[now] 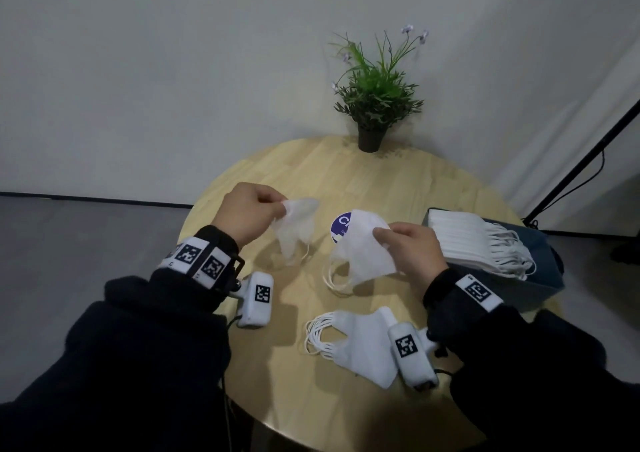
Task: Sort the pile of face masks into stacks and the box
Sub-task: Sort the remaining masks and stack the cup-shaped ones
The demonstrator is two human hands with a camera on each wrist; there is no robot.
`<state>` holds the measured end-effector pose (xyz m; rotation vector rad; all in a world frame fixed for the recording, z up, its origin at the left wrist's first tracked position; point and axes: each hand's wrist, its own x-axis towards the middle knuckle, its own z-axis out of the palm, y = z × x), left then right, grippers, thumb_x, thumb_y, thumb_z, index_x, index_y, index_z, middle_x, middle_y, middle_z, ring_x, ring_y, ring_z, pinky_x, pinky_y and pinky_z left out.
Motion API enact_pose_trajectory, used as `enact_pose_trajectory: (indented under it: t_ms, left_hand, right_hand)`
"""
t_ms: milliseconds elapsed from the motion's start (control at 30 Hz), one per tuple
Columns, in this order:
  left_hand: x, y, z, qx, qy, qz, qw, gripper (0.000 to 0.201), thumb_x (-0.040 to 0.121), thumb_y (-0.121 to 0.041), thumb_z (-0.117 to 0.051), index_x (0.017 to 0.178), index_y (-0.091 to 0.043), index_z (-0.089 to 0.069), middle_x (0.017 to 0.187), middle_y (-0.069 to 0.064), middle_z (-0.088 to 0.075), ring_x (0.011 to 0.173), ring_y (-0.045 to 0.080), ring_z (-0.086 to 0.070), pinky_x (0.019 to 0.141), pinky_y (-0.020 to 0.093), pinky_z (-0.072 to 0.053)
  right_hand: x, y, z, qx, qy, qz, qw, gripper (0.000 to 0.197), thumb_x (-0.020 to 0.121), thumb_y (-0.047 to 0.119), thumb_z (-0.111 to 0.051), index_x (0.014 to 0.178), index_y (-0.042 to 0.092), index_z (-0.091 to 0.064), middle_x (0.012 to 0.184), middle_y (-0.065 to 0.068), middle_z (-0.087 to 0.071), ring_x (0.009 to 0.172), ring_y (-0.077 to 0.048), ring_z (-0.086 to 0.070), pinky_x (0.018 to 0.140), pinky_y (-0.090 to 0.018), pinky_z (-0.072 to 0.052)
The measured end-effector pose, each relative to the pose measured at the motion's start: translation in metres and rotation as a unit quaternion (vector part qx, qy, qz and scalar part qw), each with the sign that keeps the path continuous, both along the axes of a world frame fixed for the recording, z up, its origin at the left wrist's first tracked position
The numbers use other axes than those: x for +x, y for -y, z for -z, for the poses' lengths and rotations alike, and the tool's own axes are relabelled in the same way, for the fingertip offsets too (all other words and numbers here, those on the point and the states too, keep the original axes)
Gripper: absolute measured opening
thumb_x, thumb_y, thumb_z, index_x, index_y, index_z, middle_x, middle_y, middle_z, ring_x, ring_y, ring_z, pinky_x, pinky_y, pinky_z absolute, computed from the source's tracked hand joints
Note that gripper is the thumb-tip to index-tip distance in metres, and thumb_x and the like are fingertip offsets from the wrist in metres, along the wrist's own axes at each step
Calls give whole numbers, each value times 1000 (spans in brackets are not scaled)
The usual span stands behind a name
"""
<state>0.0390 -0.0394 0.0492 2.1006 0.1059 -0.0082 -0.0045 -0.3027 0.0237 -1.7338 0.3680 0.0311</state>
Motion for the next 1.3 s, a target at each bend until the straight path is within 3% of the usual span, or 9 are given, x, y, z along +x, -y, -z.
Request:
enact_pose_trajectory:
  t_ms: [133, 233, 400, 500, 700, 867, 967, 1167, 1300]
  left_hand:
    - [-19, 10, -20, -138, 42, 7, 989, 20, 96, -8, -65, 87, -19, -80, 91, -2, -77, 88, 17, -68, 83, 38, -56]
    - [-30, 21, -27, -81, 93, 75, 989, 25, 98, -4, -61, 96, -21, -79, 92, 7, -75, 84, 23, -69, 77, 37, -59]
    - [-39, 32, -36, 9, 39, 237, 971, 20, 83, -7, -84, 95, -23, -79, 76, 2, -76, 70, 12, -67, 72, 25, -53]
    - [-39, 41, -35, 40, 14, 287, 957, 19, 79, -7, -88, 88, -22, -80, 78, 1, -77, 73, 15, -70, 74, 27, -56]
    - [-29, 68, -18, 12, 108, 225, 968, 30, 78, -8, -87, 96, -27, -73, 84, -2, -74, 76, 11, -68, 74, 27, -55]
    - [-19, 64, -9, -74, 45, 179, 980, 49, 76, -12, -90, 119, -25, -69, 111, -2, -74, 97, 15, -72, 92, 33, -59]
    - [-18, 62, -3, -120, 4, 224, 967, 34, 82, -6, -84, 114, -13, -75, 106, 11, -78, 103, 24, -75, 99, 43, -57]
    - [-21, 64, 1, -139, 14, 177, 974, 6, 82, -6, -83, 86, -7, -78, 82, 13, -78, 76, 18, -73, 75, 31, -55]
    - [-22, 65, 2, -111, 25, 176, 978, 8, 90, -11, -77, 82, -11, -78, 77, 2, -77, 71, 12, -70, 69, 27, -55]
  right_hand:
    - [-15, 9, -6, 123, -16, 22, 992, 13, 94, 12, -73, 84, 3, -72, 74, -5, -65, 61, -20, -62, 54, -28, -53]
    - [-23, 14, -5, 194, -35, 30, 980, 13, 100, 13, -64, 106, 6, -72, 93, -7, -76, 80, -25, -73, 75, -43, -64]
    - [-24, 14, 0, 76, -22, -16, 997, 29, 96, 12, -61, 69, 15, -53, 66, -3, -44, 64, -22, -41, 59, -29, -35]
    - [-22, 13, -5, 65, -9, -60, 996, 34, 96, 10, -61, 64, 15, -50, 58, 3, -38, 58, -18, -34, 53, -27, -27]
    - [-30, 3, -11, 104, 51, -163, 980, 11, 98, 12, -68, 98, 5, -77, 85, -8, -77, 75, -18, -71, 67, -30, -55]
    - [-32, 10, -10, 117, 68, -129, 982, 17, 98, 3, -65, 111, 6, -76, 94, -8, -81, 80, -15, -74, 65, -26, -56]
    - [-35, 12, -13, 118, 56, -148, 980, 20, 99, 4, -64, 117, 8, -70, 91, -10, -80, 77, -17, -75, 62, -27, -57]
    - [-38, 12, -6, 104, 72, -100, 987, 19, 96, 12, -71, 96, -7, -68, 75, -12, -68, 69, -23, -63, 67, -38, -52]
    - [-38, 13, -7, 107, 75, -88, 988, 19, 94, 13, -73, 92, -6, -73, 80, -9, -72, 71, -16, -67, 62, -29, -58]
